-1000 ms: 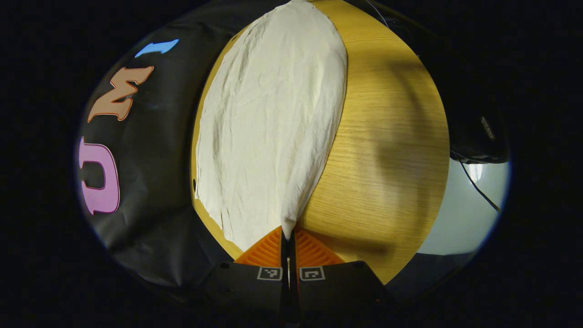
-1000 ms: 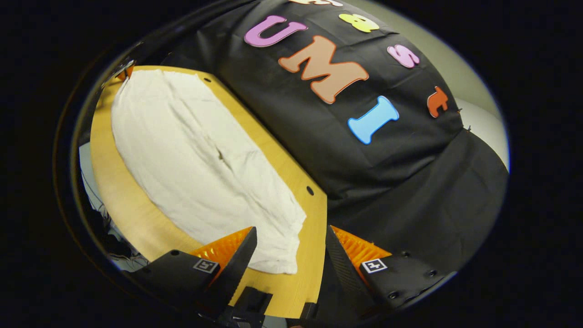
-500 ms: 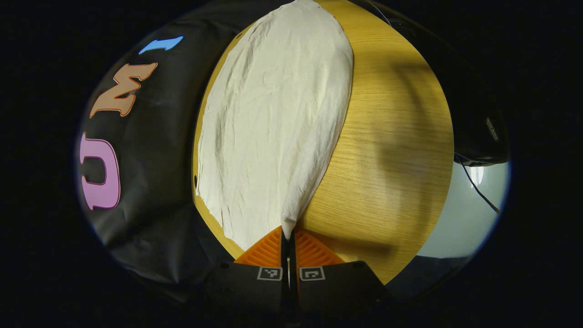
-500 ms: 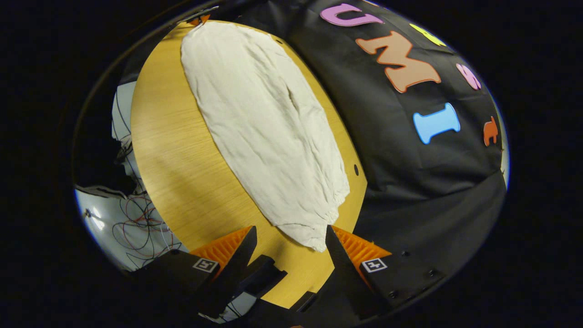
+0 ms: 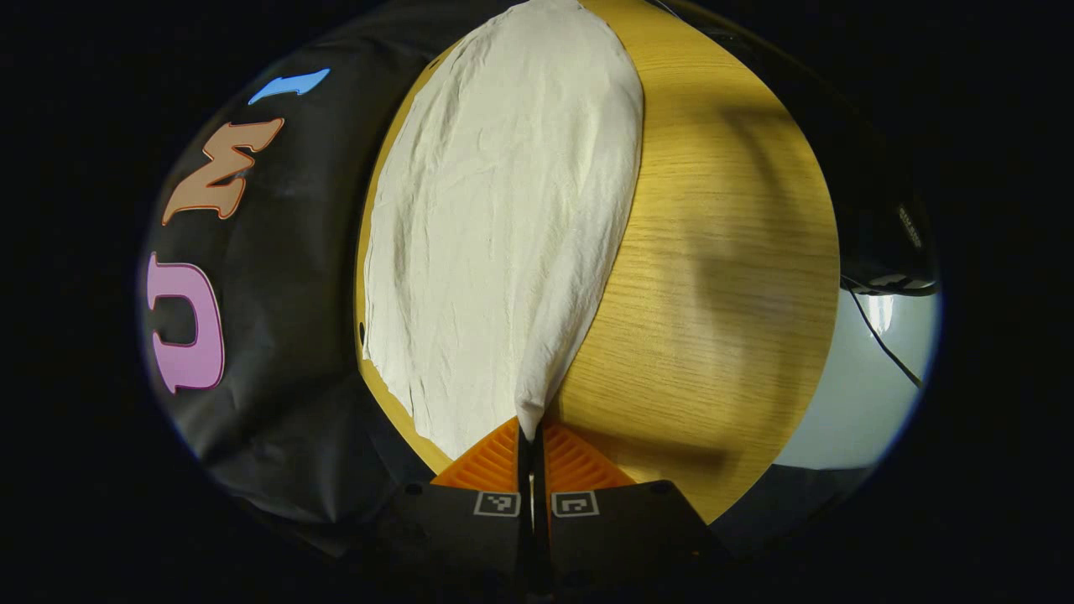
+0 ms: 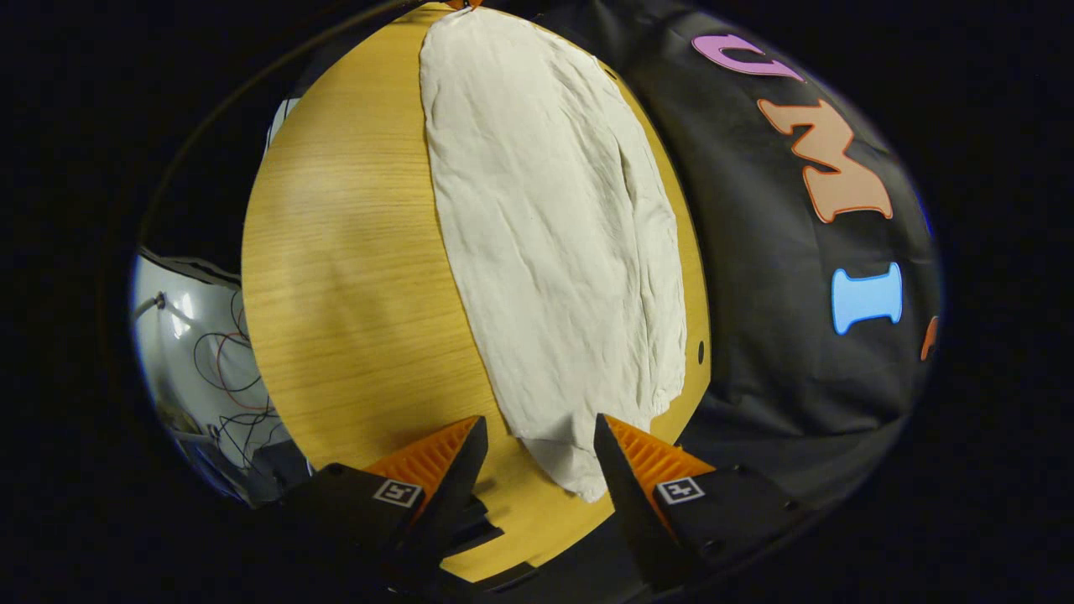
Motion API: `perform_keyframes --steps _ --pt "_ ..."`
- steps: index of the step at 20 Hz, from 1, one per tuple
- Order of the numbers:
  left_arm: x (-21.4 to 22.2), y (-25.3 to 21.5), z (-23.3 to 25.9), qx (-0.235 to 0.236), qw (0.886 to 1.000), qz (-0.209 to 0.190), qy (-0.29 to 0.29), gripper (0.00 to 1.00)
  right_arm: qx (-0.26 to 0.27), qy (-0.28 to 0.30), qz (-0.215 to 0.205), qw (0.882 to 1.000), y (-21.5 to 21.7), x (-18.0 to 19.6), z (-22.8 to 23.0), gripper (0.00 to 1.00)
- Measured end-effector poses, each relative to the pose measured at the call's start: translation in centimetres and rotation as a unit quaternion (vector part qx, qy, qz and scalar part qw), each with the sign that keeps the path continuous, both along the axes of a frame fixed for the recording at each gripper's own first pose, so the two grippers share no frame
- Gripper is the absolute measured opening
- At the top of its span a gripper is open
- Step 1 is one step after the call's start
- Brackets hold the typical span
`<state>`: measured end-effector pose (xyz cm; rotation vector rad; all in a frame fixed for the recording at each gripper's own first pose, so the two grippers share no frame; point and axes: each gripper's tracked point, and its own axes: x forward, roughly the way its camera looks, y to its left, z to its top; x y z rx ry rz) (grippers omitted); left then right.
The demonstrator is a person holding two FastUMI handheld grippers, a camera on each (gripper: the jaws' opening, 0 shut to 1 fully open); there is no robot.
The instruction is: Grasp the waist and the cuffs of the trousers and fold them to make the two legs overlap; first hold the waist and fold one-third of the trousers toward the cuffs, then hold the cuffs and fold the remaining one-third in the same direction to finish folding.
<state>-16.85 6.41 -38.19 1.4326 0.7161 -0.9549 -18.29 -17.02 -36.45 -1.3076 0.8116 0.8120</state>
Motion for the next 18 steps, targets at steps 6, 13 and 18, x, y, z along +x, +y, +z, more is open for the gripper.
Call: perform_keyframes --steps 6,13,18 --pt "0.1 0.2 -0.1 0.011 1.0 0.002 0.0 0.0 -0.028 -0.017 -0.003 0.999 -0.7 2.6 -1.6 0.71" --pt "3.4 0.1 3.1 0.006 0.998 0.052 -0.033 0.0 -0.017 -0.06 -0.031 0.998 -0.9 4.6 0.3 0.06" --pt "9.6 -1.8 7.3 0.0 0.991 0.1 -0.091 0.0 0.029 -0.134 -0.084 0.987 -0.8 10.7 5.5 0.06"
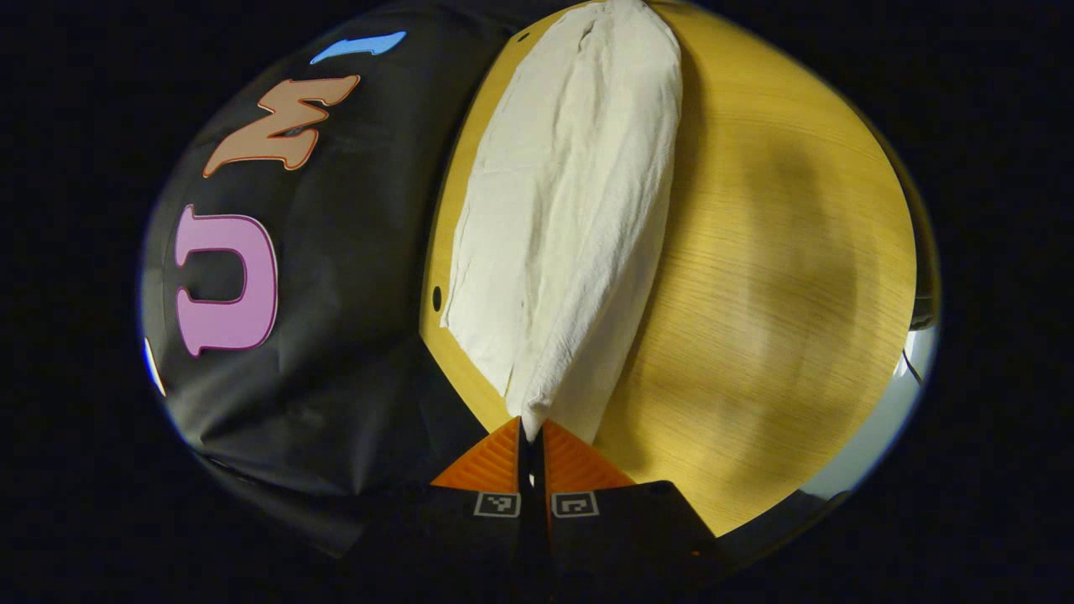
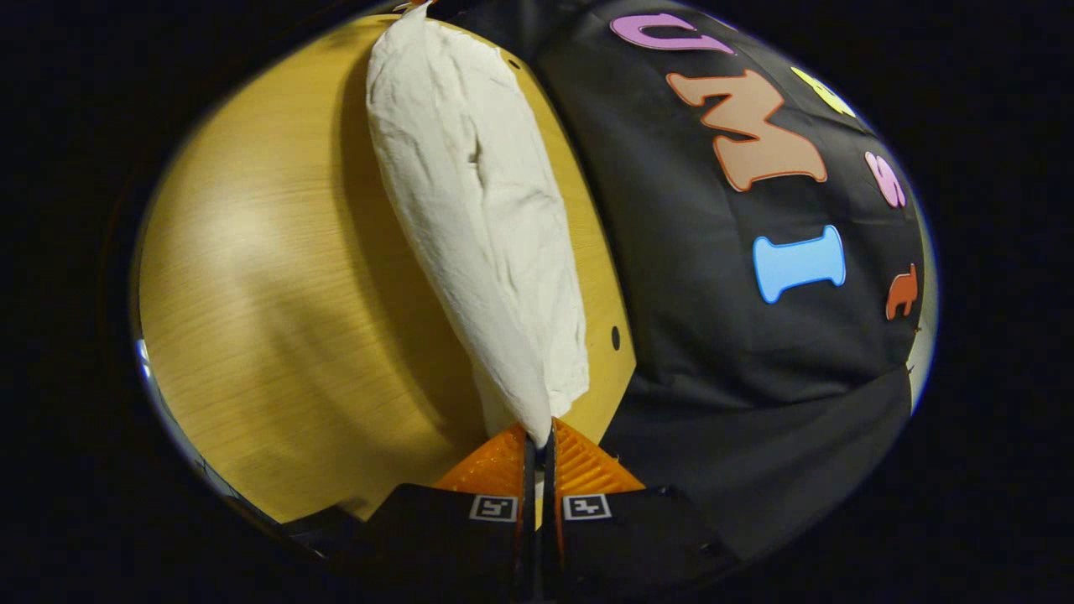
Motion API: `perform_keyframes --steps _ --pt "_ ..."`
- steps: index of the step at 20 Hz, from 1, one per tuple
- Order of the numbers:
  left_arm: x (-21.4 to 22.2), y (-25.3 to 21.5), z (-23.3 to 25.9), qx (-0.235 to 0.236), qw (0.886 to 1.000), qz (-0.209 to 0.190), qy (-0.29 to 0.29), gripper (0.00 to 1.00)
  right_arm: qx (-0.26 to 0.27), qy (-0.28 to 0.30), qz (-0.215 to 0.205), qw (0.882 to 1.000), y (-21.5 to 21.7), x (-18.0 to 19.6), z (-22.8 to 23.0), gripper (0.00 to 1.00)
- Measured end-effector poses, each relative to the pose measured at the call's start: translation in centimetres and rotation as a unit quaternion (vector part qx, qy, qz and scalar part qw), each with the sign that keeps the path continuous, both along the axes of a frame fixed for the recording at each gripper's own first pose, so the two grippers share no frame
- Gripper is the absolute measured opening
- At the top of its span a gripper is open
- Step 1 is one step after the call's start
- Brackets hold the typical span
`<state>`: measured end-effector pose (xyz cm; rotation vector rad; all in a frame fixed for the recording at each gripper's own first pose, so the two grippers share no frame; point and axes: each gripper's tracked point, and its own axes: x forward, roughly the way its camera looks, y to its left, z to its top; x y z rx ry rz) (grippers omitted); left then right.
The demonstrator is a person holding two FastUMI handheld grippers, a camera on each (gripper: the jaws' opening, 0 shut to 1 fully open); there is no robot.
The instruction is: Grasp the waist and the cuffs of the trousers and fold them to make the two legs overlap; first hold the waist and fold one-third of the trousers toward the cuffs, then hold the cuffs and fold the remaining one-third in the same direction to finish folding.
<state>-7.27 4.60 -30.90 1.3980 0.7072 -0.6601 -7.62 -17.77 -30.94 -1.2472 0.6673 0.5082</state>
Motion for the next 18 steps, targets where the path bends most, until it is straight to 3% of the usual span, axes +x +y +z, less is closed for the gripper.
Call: perform_keyframes --steps 3,6,8,13,18 --pt "2.7 -0.8 1.8 -0.005 1.0 0.011 -0.017 0.0 0.012 -0.03 -0.01 0.999 0.0 3.9 2.0 0.08" --pt "5.5 -1.9 4.1 -0.045 0.998 0.032 -0.035 0.0 0.028 -0.054 -0.036 0.998 0.5 6.9 3.6 0.08" --pt "8.3 -2.9 4.8 -0.066 0.996 0.037 -0.047 0.0 0.028 -0.071 -0.052 0.996 0.7 9.0 4.7 0.02" --pt "15.2 -3.7 4.2 -0.095 0.994 0.02 -0.057 0.0 0.022 -0.087 -0.109 0.99 1.0 13.7 5.0 0.06" --pt "21.0 -4.4 1.9 -0.111 0.992 0.008 -0.058 0.0 0.0 -0.089 -0.114 0.989 2.5 17.5 3.4 0.06"
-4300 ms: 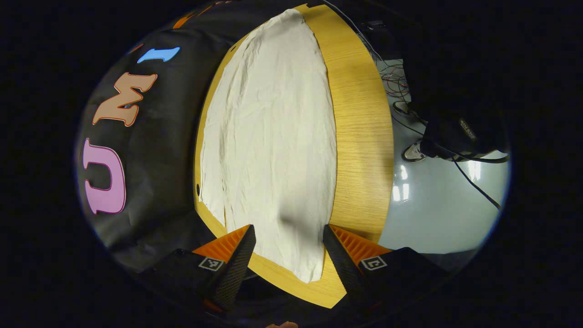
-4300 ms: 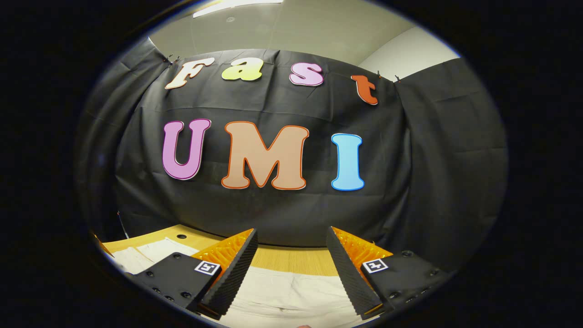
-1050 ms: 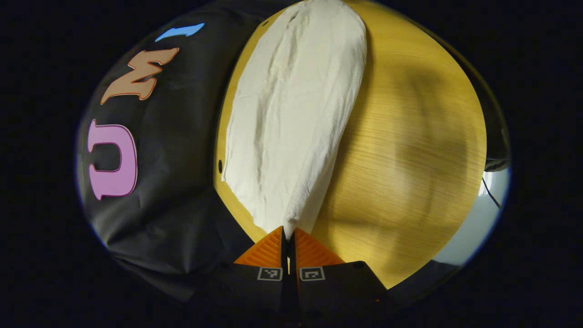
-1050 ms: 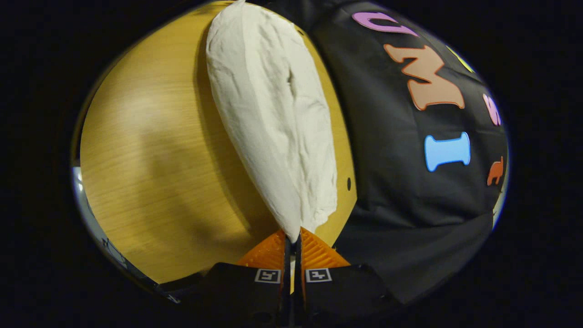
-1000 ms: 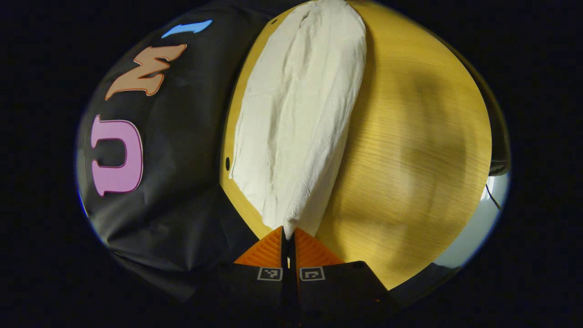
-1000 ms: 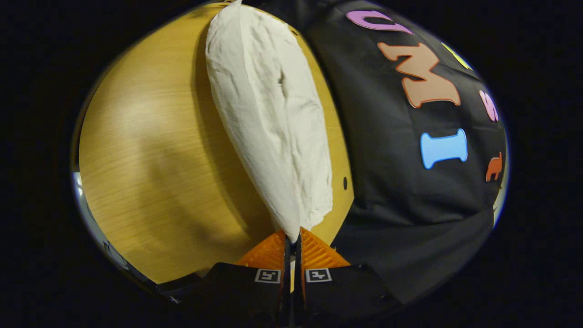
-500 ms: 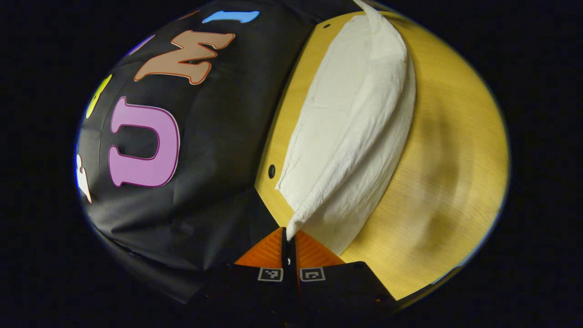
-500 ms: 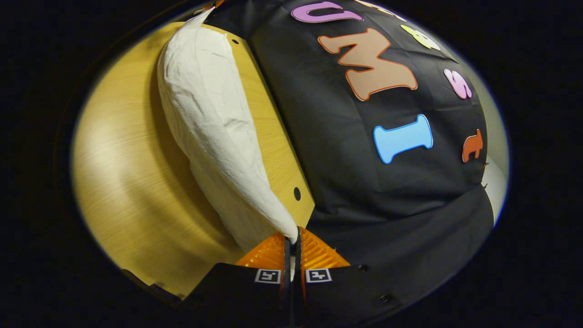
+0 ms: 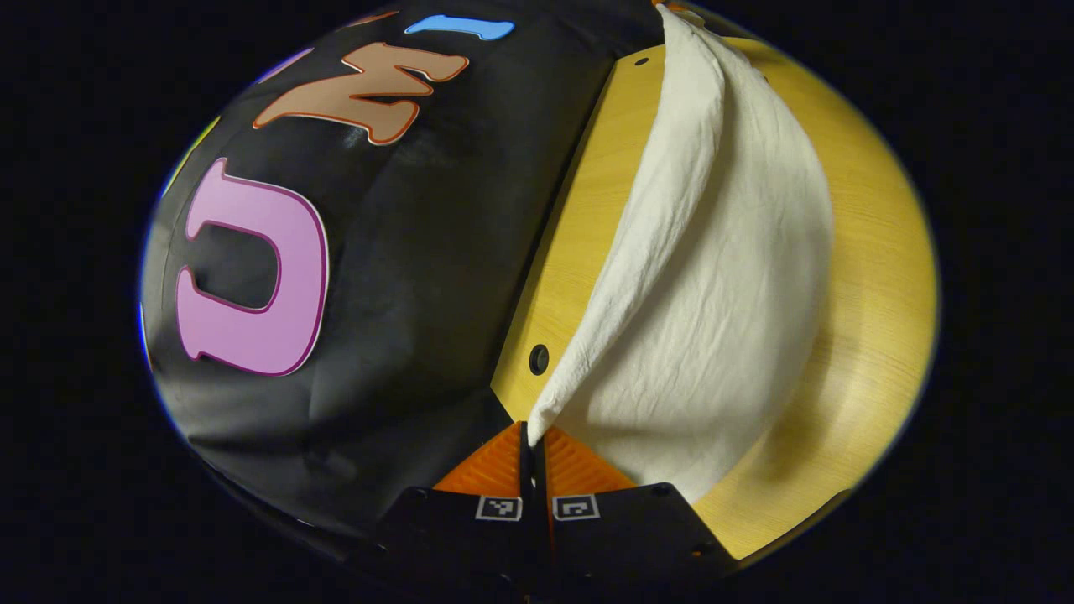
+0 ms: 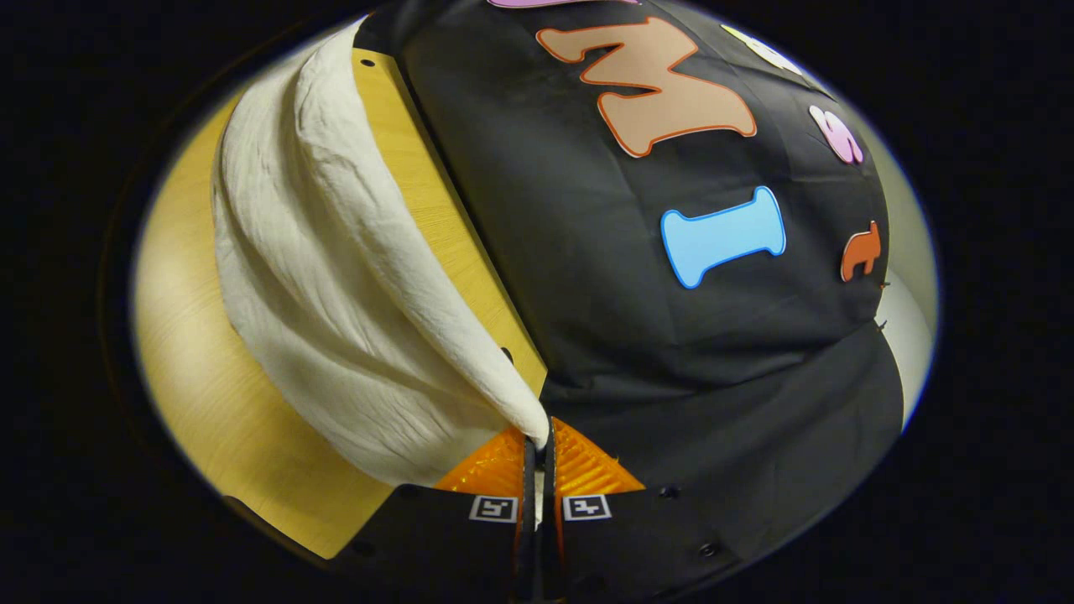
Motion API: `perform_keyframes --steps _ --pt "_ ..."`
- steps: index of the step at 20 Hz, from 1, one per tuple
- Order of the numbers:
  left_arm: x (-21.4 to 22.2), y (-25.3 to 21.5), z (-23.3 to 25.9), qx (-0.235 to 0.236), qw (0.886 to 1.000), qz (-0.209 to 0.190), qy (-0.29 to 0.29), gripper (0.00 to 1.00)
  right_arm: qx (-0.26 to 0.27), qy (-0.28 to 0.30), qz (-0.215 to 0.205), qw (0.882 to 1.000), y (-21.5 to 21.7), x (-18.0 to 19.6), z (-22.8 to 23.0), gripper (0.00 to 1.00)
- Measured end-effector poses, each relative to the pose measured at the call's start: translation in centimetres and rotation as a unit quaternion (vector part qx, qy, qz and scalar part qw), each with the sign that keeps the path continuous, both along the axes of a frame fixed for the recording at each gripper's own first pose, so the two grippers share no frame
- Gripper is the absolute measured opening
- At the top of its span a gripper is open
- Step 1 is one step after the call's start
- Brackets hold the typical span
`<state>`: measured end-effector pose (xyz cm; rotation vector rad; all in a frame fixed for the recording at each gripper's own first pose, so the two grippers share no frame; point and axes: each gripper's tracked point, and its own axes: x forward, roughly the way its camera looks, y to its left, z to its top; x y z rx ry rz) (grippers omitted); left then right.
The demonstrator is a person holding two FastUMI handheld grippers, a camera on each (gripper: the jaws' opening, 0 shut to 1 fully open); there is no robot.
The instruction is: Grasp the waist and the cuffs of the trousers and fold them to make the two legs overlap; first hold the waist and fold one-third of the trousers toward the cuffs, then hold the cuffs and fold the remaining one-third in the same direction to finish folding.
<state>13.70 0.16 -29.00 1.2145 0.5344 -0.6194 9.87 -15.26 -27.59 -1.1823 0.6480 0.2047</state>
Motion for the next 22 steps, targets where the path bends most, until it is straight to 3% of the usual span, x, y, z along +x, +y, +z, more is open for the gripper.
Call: perform_keyframes --steps 3,5,9,12,13,14,17,19,21,22 --pt "2.5 -1.3 -1.1 -0.021 1.0 0.01 -0.002 0.0 0.001 0.008 -0.004 1.0 0.2 1.9 -2.0 0.06" --pt "3.5 -2.1 -2.1 -0.016 1.0 0.009 -0.004 0.0 0.006 0.018 -0.011 1.0 0.1 3.2 -3.9 0.03" --pt "4.8 -3.0 -5.7 -0.004 1.0 0.018 0.011 0.0 0.025 0.042 -0.034 0.998 0.2 4.7 -8.1 0.08" --pt "4.6 -3.2 -7.7 -0.012 0.999 0.031 0.036 0.0 0.039 0.07 -0.057 0.995 0.2 4.9 -11.0 0.1" --pt "3.8 -3.4 -8.7 -0.022 0.998 0.037 0.055 0.0 0.047 0.074 -0.067 0.994 0.1 4.9 -11.5 0.05" --pt "2.8 -3.5 -9.1 -0.03 0.996 0.046 0.07 0.0 0.059 0.073 -0.077 0.993 0.1 4.8 -11.7 0.25" --pt "1.5 -4.2 -8.3 -0.06 0.993 0.071 0.071 0.97 0.112 0.051 -0.122 0.985 -0.2 4.4 -11.2 1.0" --pt "1.3 -4.6 -6.7 -0.083 0.991 0.087 0.05 0.96 0.161 0.04 -0.174 0.971 -1.4 3.0 -10.8 1.0" --pt "0.6 -5.5 -5.1 -0.114 0.988 0.103 0.03 1.0 0.232 0.032 -0.235 0.943 -2.4 1.0 -10.4 0.98" --pt "0.2 -6.1 -4.2 -0.131 0.985 0.111 0.023 0.95 0.265 0.029 -0.267 0.926 -3.0 -0.1 -10.5 0.98"
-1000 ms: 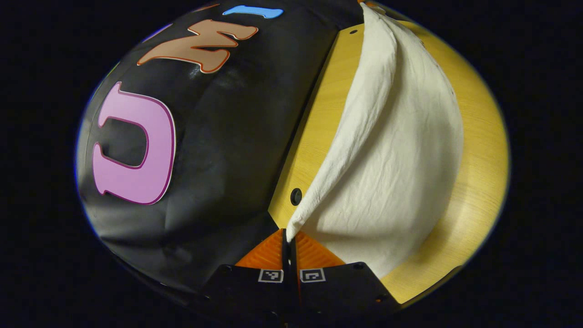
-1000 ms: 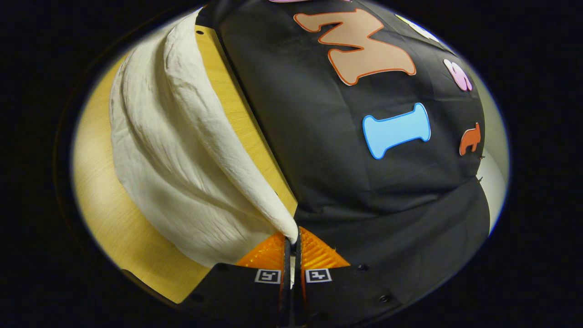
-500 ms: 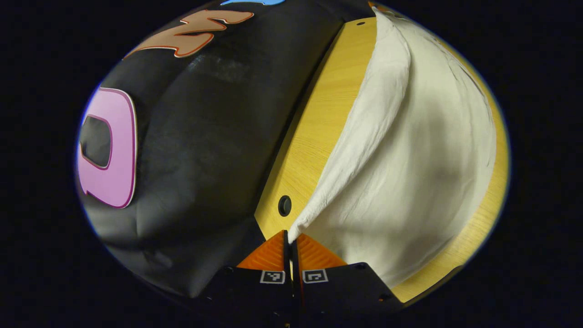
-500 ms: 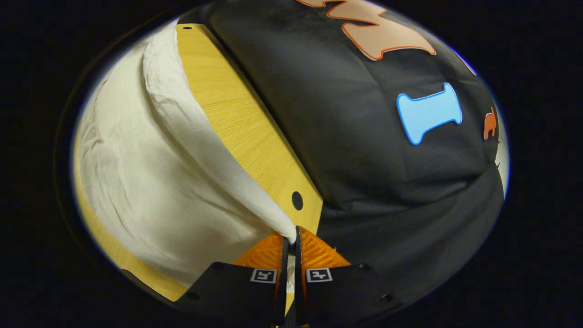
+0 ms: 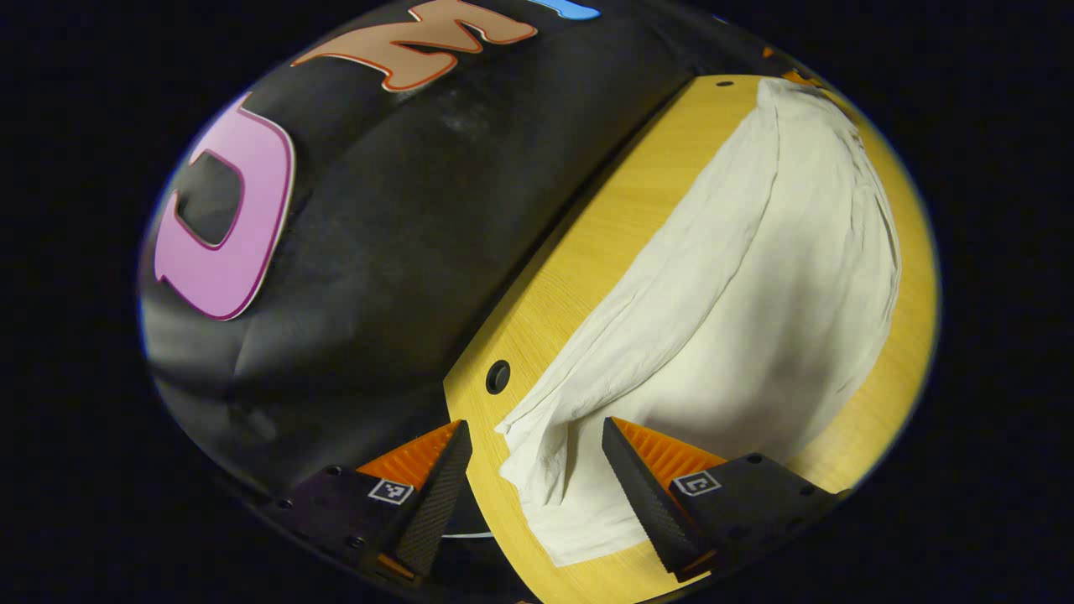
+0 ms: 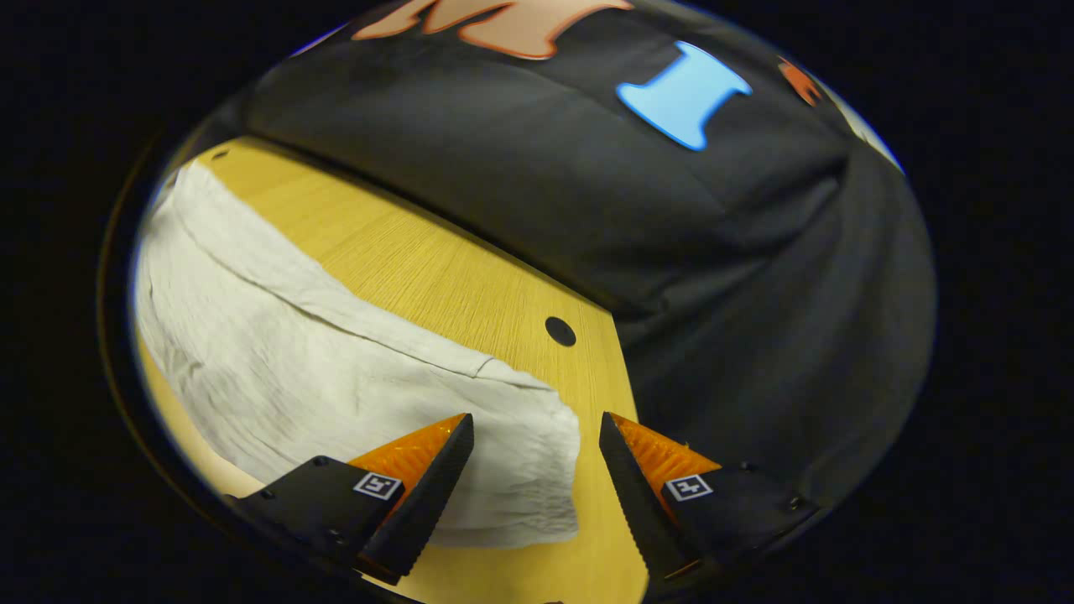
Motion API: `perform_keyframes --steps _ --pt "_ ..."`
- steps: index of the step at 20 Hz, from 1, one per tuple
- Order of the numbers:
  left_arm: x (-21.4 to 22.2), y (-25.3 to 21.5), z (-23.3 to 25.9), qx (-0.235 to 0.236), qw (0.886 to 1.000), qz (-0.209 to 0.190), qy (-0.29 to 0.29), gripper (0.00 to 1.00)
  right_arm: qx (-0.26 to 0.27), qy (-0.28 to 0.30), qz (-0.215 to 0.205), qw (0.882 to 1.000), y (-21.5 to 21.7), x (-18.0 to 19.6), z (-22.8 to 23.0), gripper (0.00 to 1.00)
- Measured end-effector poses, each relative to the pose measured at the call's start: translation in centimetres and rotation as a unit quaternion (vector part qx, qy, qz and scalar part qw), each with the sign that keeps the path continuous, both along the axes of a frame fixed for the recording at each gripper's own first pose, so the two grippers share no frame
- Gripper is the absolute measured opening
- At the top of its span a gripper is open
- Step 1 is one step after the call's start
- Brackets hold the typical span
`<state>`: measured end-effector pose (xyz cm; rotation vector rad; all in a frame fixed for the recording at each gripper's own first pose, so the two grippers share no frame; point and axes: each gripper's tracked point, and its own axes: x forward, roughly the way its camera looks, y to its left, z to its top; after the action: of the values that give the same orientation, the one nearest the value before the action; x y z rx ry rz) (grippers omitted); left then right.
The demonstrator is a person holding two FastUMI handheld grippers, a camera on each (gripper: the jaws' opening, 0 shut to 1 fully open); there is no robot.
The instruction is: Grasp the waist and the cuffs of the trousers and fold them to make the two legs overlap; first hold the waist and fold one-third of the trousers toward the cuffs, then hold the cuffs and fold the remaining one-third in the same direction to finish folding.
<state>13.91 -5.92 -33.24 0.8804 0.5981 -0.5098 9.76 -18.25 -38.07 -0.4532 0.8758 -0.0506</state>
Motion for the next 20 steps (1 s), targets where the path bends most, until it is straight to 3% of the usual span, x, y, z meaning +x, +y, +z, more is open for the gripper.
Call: perform_keyframes --steps 3,4,5,9,14,17,19,20 --pt "-1.6 -2.2 2.2 -0.063 0.997 0.031 -0.016 0.95 0.084 -0.001 -0.094 0.992 -2.2 -2.6 -1.7 0.98" --pt "-2.1 -3.3 2.8 -0.092 0.995 0.042 -0.016 1.0 0.095 0.004 -0.117 0.988 -3.2 -3.2 -2.8 0.98" --pt "-2.7 -4.5 3.2 -0.122 0.991 0.054 -0.009 0.95 0.098 0.007 -0.135 0.986 -4.2 -3.7 -3.7 1.0" --pt "-5.5 -8.3 4.1 -0.209 0.974 0.086 0.023 0.95 0.165 0.009 -0.186 0.969 -4.6 -4.4 -5.6 0.98" --pt "-7.8 -11.3 5.0 -0.242 0.965 0.098 0.039 0.96 0.256 0.008 -0.274 0.927 -4.2 -3.9 -7.3 0.99" --pt "-8.5 -12.1 5.9 -0.246 0.962 0.107 0.036 0.96 0.29 0.007 -0.357 0.888 -4.8 -4.7 -8.5 0.97" --pt "-8.8 -12.2 6.5 -0.245 0.962 0.116 0.031 0.96 0.302 -0.012 -0.379 0.875 -5.1 -4.4 -8.6 0.92" --pt "-8.8 -12.2 6.7 -0.243 0.962 0.119 0.029 0.96 0.308 -0.011 -0.38 0.872 -4.4 -4.6 -8.2 0.96"
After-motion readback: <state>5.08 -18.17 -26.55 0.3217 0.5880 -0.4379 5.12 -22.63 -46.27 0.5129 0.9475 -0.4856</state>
